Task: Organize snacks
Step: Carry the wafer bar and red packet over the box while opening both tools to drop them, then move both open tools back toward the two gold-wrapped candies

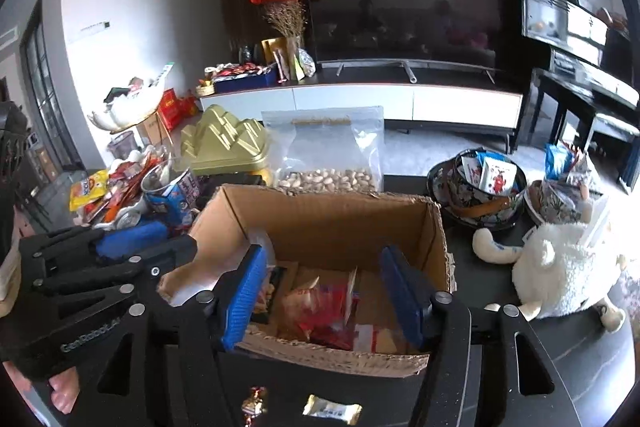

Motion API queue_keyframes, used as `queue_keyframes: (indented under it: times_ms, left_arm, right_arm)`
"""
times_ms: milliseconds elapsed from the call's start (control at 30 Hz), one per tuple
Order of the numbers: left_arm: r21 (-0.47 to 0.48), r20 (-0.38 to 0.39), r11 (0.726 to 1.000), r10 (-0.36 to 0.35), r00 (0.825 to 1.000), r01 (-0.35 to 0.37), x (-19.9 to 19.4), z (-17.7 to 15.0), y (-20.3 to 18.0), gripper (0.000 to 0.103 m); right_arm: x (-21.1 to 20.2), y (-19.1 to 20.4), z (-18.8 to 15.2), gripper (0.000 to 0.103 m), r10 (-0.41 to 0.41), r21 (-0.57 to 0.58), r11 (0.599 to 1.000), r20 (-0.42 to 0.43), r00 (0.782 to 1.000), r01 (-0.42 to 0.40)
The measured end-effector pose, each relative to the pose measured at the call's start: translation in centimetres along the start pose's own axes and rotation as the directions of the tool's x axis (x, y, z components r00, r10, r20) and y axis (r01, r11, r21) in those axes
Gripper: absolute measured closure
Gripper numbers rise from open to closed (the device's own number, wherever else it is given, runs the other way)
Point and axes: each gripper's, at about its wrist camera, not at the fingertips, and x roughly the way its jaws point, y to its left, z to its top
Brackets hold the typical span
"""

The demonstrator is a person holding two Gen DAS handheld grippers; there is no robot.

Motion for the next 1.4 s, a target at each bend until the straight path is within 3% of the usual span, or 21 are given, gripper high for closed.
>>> queue_keyframes:
  times_ms: [433,567,1000,1400]
  left_arm:
    - [0.013,0.122,0.999,0.032,0.992,-0.033,-5.5,-3.8,-1.1,0.049]
    - [0.021,0.151,0.998,0.051,0.987,-0.055,-6.7,-5.4,-1.4,0.048]
    - [0.015,0.077,0.998,0.054,0.996,-0.055,-4.7,-10.6,-2.2,0.048]
    - [-0.016,-0.044,1.000,-0.003,0.999,0.002,0.6,-14.2,-2.6,0.049]
  right_arm:
    - [-4.4,0.4,-4.0,0.042,0.004,-0.005,1.000,0.068,0.998,-0.003]
    - [-5.5,0.9,-5.6,0.042,0.014,-0.016,1.000,0.085,0.996,-0.013]
    - [-4.3,0.3,-10.9,0.042,0.063,0.038,0.997,0.039,0.997,-0.064]
    - [0.5,-1.4,-14.2,0.042,0.049,0.073,0.996,-0.089,0.995,-0.043]
